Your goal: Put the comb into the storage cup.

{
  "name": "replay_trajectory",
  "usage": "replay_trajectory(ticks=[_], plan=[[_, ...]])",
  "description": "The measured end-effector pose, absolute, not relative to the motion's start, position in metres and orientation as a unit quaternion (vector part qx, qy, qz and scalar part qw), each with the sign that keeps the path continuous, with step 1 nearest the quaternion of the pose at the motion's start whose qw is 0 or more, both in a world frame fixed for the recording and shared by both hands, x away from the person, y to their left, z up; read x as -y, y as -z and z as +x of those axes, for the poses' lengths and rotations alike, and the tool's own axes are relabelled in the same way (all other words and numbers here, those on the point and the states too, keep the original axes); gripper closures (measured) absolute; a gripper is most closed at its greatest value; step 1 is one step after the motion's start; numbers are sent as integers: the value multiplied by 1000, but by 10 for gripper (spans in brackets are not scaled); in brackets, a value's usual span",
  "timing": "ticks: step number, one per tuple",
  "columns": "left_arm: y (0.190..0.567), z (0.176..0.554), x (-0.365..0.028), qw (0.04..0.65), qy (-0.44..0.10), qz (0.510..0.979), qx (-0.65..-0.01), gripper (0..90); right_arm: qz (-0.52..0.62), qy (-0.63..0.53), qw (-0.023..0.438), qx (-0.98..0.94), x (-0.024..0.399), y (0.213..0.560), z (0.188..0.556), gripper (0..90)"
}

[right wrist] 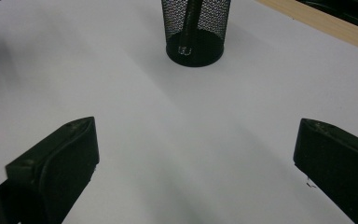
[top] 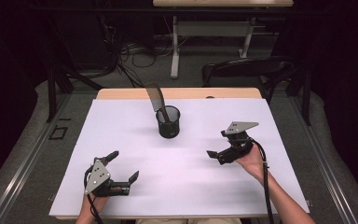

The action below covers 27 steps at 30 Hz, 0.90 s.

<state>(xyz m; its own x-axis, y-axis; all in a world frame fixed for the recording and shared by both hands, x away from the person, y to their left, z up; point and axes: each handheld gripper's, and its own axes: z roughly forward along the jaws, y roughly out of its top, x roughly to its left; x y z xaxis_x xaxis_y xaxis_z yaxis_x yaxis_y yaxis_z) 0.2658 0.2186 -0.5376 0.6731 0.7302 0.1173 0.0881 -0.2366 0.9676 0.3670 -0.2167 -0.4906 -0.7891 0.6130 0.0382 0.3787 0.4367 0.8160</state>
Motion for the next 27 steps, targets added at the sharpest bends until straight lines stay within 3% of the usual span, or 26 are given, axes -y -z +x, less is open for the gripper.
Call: replay_trajectory(ticks=[27], plan=[[538, 265, -220, 551, -289, 730, -282, 22, 307, -425, 162, -836, 252, 504, 323, 0]])
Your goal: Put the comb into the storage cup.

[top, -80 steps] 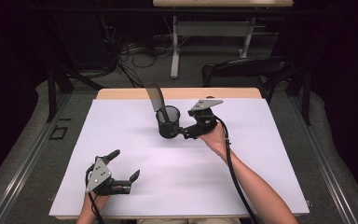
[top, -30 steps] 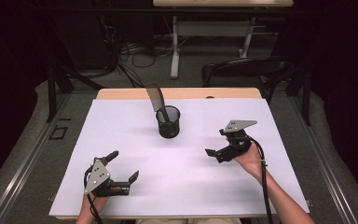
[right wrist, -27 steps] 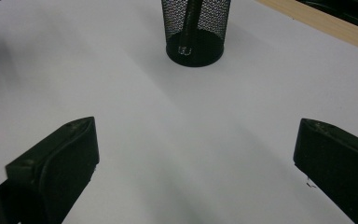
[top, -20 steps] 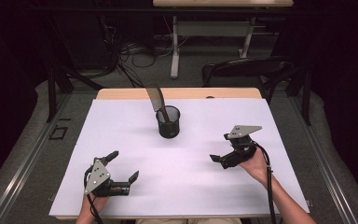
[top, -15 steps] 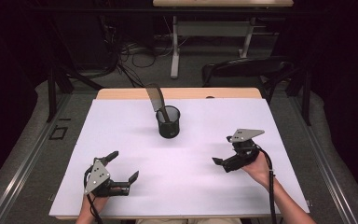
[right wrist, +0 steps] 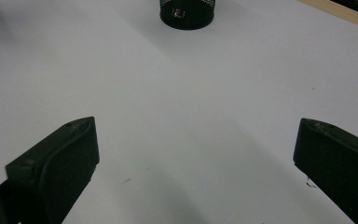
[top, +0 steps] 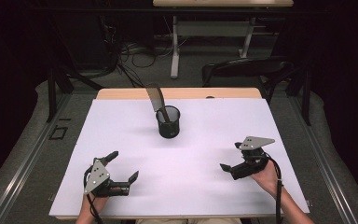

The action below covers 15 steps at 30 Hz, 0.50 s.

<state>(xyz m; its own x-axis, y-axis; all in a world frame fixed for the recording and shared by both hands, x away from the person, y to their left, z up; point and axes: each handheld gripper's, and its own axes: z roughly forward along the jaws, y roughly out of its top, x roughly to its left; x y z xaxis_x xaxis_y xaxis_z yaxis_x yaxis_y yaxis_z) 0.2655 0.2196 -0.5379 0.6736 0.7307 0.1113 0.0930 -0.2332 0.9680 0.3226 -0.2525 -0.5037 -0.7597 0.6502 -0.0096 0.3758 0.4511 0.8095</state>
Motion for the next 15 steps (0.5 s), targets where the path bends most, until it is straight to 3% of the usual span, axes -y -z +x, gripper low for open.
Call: replay_trajectory(ticks=[15], plan=[[539, 266, -220, 549, -288, 731, -284, 22, 320, -426, 168, -829, 270, 511, 302, 0]])
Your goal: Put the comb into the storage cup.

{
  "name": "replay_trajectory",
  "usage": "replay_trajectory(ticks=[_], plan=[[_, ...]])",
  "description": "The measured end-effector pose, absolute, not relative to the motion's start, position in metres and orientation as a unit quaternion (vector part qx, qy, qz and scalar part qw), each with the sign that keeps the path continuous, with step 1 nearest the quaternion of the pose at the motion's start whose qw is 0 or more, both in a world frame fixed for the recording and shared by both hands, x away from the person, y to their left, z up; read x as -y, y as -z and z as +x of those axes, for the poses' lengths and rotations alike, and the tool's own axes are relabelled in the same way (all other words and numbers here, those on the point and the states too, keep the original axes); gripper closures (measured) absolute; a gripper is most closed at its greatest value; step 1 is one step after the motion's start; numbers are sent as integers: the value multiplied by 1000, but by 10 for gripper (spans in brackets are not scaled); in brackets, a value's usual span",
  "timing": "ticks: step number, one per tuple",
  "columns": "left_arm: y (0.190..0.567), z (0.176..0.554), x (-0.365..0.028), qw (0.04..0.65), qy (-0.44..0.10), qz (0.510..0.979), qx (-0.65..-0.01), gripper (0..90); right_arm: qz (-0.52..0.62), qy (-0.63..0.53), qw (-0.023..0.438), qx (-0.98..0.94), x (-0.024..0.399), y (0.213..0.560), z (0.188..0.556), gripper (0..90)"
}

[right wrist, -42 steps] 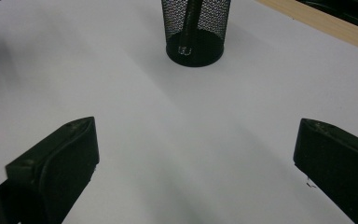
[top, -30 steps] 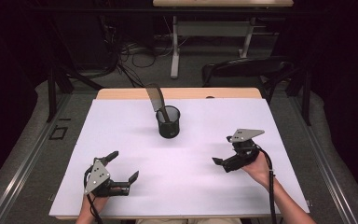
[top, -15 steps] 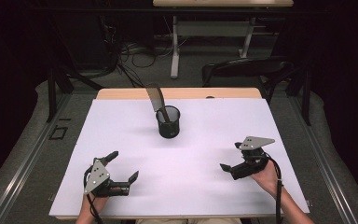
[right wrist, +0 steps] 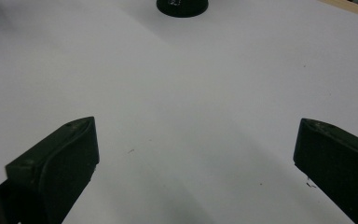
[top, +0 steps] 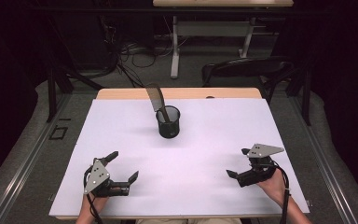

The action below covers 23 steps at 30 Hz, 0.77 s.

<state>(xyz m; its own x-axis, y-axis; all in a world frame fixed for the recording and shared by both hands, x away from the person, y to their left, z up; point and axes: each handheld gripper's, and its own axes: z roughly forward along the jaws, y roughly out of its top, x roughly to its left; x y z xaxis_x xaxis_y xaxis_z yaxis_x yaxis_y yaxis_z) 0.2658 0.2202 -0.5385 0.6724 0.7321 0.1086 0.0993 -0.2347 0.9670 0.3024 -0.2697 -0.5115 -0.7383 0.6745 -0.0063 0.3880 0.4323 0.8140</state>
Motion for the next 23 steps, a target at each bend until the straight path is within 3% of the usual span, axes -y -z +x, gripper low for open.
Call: replay_trajectory(ticks=[23], plan=[[539, 266, -220, 549, -287, 733, -282, 21, 320, -445, 201, -812, 284, 515, 279, 0]])
